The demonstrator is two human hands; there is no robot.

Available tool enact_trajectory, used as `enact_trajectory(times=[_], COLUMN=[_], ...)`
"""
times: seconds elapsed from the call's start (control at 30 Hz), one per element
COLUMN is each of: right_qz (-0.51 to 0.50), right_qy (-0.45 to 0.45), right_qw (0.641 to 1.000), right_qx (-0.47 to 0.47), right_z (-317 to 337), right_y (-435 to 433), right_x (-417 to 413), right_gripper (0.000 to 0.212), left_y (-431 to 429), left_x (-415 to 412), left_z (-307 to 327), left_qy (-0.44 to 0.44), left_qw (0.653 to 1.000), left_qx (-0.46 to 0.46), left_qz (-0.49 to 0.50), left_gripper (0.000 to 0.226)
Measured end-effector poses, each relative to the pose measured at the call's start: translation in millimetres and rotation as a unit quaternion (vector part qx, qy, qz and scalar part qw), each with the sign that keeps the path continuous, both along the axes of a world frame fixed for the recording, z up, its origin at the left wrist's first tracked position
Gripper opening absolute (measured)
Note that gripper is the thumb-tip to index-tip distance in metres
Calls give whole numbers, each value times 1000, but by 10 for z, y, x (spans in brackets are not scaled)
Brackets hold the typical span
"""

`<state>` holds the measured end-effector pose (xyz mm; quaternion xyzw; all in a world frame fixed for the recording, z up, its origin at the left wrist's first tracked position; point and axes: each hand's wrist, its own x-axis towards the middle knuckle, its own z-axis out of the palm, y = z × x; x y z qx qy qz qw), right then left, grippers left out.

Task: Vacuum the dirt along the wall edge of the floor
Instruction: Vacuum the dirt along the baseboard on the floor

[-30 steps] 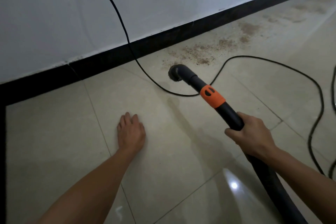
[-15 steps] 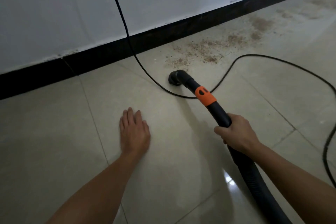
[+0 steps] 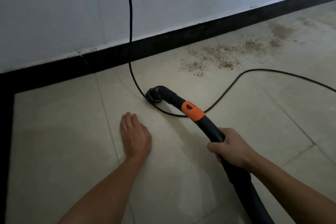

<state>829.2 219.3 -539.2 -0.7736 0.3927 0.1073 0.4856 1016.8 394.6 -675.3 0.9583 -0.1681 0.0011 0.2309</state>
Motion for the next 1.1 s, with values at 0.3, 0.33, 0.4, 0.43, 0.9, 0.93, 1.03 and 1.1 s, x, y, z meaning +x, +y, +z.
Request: enact_trajectory(times=[0.3,0.33,0.4,0.43,0.9,0.93,1.03,1.1], right_qz=[33,26,-13,-37,-215,-201,-151,-154], right_qy=[36,49,63,66,-37,-37,-20,-14], right_qw=[992,988,981,978,976,979,988,987], right_qx=[-116,-144,-180,-192,-31,-24,-26,-49], right_z=[47,65,92,102,-30,-39,-58,-63], right_y=[-33,-93,-210,-264,-772,-759,-700,-714], right_x=[428,307,21,-122,-137,-78,-34,-83], right_gripper=[18,18,17,16,9,9,11,10], left_y=[3,6,0,-6,-636,-637,-634,-627], left_x=[12,15,18,23,100,107,110,102], left_z=[-18,-20,-11,-4,55,56,51,58], left_qy=[-13,-18,-33,-42,-19,-21,-19,-20], left_qw=[1000,999,997,995,986,985,986,987], left_qx=[23,31,59,69,126,126,125,122], left_qz=[-5,-9,-38,-60,-111,-112,-110,-105], left_gripper=[42,44,50,52,78,79,80,79])
